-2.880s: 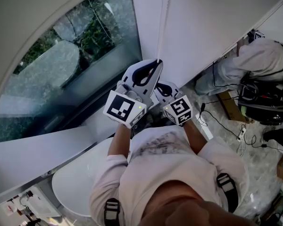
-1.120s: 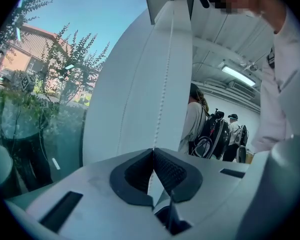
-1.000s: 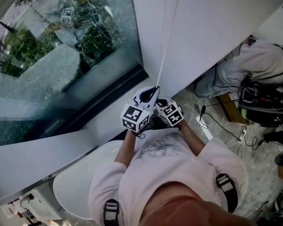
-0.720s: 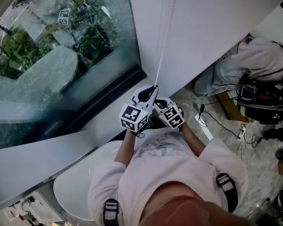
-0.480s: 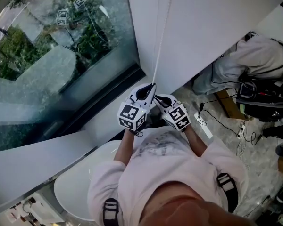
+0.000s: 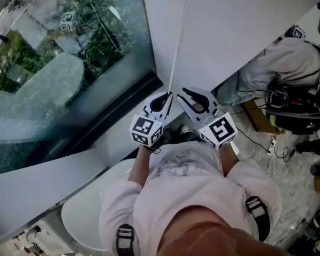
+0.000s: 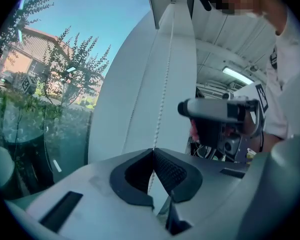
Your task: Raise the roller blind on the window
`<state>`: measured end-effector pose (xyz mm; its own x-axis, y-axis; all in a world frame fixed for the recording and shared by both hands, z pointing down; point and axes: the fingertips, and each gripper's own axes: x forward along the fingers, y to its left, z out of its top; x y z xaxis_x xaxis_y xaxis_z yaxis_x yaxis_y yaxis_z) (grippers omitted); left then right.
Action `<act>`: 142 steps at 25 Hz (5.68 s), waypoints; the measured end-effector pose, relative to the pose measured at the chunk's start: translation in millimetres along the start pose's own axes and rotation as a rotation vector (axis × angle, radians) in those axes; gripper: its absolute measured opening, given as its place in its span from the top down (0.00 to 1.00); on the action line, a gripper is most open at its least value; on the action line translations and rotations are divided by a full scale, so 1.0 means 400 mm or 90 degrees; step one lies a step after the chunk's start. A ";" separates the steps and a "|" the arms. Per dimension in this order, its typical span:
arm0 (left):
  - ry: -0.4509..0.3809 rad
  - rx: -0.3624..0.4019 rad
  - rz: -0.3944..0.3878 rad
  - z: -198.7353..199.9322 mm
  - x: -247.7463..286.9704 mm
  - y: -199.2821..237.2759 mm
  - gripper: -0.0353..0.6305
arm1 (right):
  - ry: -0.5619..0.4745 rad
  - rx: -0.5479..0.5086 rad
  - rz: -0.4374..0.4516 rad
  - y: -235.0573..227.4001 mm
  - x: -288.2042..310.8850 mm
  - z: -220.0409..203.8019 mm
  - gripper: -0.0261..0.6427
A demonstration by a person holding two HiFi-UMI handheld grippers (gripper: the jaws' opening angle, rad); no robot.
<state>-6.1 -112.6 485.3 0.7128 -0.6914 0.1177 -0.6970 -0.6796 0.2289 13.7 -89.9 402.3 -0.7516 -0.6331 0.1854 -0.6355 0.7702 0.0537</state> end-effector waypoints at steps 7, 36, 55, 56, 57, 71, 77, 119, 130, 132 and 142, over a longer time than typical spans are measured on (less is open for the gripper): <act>-0.003 -0.001 0.003 -0.001 -0.006 0.004 0.93 | -0.109 -0.028 0.022 -0.014 0.009 0.239 0.75; 0.022 -0.004 0.005 -0.057 0.029 0.013 0.93 | -0.207 0.007 -0.004 -0.063 0.056 0.399 0.87; 0.089 -0.035 0.014 -0.217 0.046 0.048 0.93 | -0.146 0.032 0.000 -0.047 0.086 0.242 0.87; 0.091 -0.036 0.015 -0.223 0.047 0.049 0.93 | -0.144 0.033 0.001 -0.046 0.086 0.236 0.87; 0.092 -0.038 0.015 -0.228 0.047 0.050 0.93 | -0.144 0.035 0.001 -0.045 0.085 0.232 0.87; 0.142 -0.059 0.013 -0.346 0.060 0.062 0.93 | -0.097 0.044 -0.004 -0.030 0.093 0.115 0.87; 0.174 -0.076 0.016 -0.410 0.050 0.060 0.93 | -0.067 0.062 -0.002 -0.017 0.094 0.053 0.87; -0.185 0.162 -0.045 0.562 -0.004 -0.086 0.84 | -0.074 0.046 0.009 -0.046 0.123 0.050 0.87; -0.162 0.154 -0.041 0.542 0.008 -0.090 0.92 | -0.071 0.048 0.018 -0.040 0.118 0.037 0.87; -0.159 0.154 -0.036 0.533 0.007 -0.085 0.92 | -0.065 0.045 0.017 -0.038 0.121 0.030 0.87; -0.115 0.103 -0.030 0.414 0.018 -0.044 0.92 | 0.006 0.063 0.017 -0.025 0.149 -0.088 0.87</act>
<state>-1.9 -146.1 322.3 0.7288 -0.6813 -0.0680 -0.6777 -0.7319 0.0708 -18.6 -132.7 447.4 -0.7668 -0.6118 0.1942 -0.6304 0.7748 -0.0478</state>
